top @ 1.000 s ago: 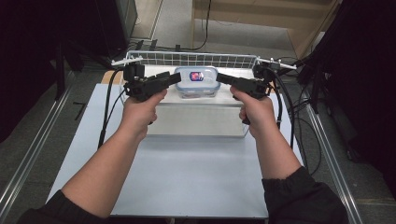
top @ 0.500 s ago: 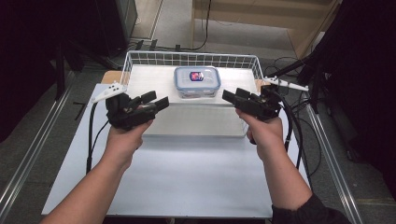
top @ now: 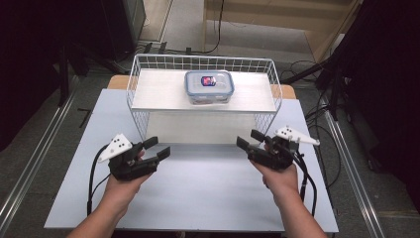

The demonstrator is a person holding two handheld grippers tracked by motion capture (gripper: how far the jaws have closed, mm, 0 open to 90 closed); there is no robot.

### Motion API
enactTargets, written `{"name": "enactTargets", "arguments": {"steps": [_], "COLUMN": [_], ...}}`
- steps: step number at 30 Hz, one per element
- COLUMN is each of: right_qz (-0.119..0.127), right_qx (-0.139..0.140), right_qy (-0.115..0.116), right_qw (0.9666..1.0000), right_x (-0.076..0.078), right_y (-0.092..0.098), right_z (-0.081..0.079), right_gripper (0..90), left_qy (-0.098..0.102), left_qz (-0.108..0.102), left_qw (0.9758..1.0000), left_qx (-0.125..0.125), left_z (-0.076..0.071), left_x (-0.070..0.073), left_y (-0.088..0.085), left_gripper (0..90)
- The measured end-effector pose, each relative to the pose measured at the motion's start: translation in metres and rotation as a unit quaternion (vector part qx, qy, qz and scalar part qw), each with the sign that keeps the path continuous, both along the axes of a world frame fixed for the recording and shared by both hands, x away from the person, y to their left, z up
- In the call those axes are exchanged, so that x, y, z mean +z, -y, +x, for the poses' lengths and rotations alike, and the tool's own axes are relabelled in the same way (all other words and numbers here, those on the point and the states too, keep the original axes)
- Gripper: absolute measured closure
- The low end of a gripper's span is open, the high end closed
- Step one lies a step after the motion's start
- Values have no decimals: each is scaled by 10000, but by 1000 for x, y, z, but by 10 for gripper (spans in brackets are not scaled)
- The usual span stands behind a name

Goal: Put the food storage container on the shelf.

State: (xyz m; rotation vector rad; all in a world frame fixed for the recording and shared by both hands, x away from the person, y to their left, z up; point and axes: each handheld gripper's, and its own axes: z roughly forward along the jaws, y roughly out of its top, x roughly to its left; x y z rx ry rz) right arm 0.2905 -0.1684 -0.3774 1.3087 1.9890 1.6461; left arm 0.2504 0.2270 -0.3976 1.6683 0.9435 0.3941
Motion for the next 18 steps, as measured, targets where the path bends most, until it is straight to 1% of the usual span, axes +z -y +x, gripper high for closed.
{"name": "enactTargets", "arguments": {"steps": [2, 3, 4, 5, 6, 7, 8, 9, 10, 11, 12, 13, 14, 15, 17, 18], "right_qz": [-93, -228, -228, -299, -299, -346, -405, -518, -656, -791, -899, -980, -1001, -970, -888, -888], "right_qx": [-27, -94, -94, -193, -193, -260, -336, -379, -363, -310, -265, -208, -182, -210, -227, -227], "right_qy": [47, 124, 124, 180, 180, 245, 313, 418, 453, 425, 401, 381, 381, 401, 407, 407], "right_qw": [9999, 9996, 9996, 9992, 9992, 9988, 9981, 9971, 9962, 9955, 9948, 9942, 9941, 9943, 9950, 9950], "right_x": [-14, -28, -28, -41, -41, -48, -54, -62, -69, -76, -81, -85, -85, -85, -83, -83], "right_y": [2, 6, 6, 10, 10, 12, 14, 15, 15, 15, 14, 14, 13, 13, 12, 12], "right_z": [-10, -20, -20, -28, -28, -33, -38, -41, -44, -47, -48, -50, -50, -49, -48, -48], "right_gripper": [338, 335, 335, 323, 323, 316, 302, 276, 266, 259, 248, 247, 247, 246, 238, 238], "left_qy": [-71, -119, -191, -301, -301, -334, -356, -360, -451, -311, -106, -46, -10, -24, 11, -26], "left_qz": [111, 142, 205, 346, 346, 447, 529, 610, 599, 663, 789, 812, 808, 789, 836, 898], "left_qw": [9999, 9998, 9996, 9989, 9989, 9984, 9979, 9973, 9968, 9971, 9967, 9965, 9966, 9967, 9964, 9958], "left_qx": [3, 13, -18, -19, -19, 13, 99, 211, 267, 202, 178, 176, 186, 191, 139, 157], "left_z": [-8, -12, -16, -22, -22, -25, -28, -31, -32, -33, -34, -34, -34, -35, -35, -35], "left_x": [-12, -18, -24, -40, -40, -49, -58, -67, -70, -68, -63, -60, -59, -58, -58, -57], "left_y": [-2, -3, -4, -6, -6, -7, -9, -11, -10, -9, -5, -3, -2, -1, 0, 0], "left_gripper": [392, 387, 387, 367, 361, 361, 347, 324, 314, 319, 317, 306, 296, 290, 278, 278]}}
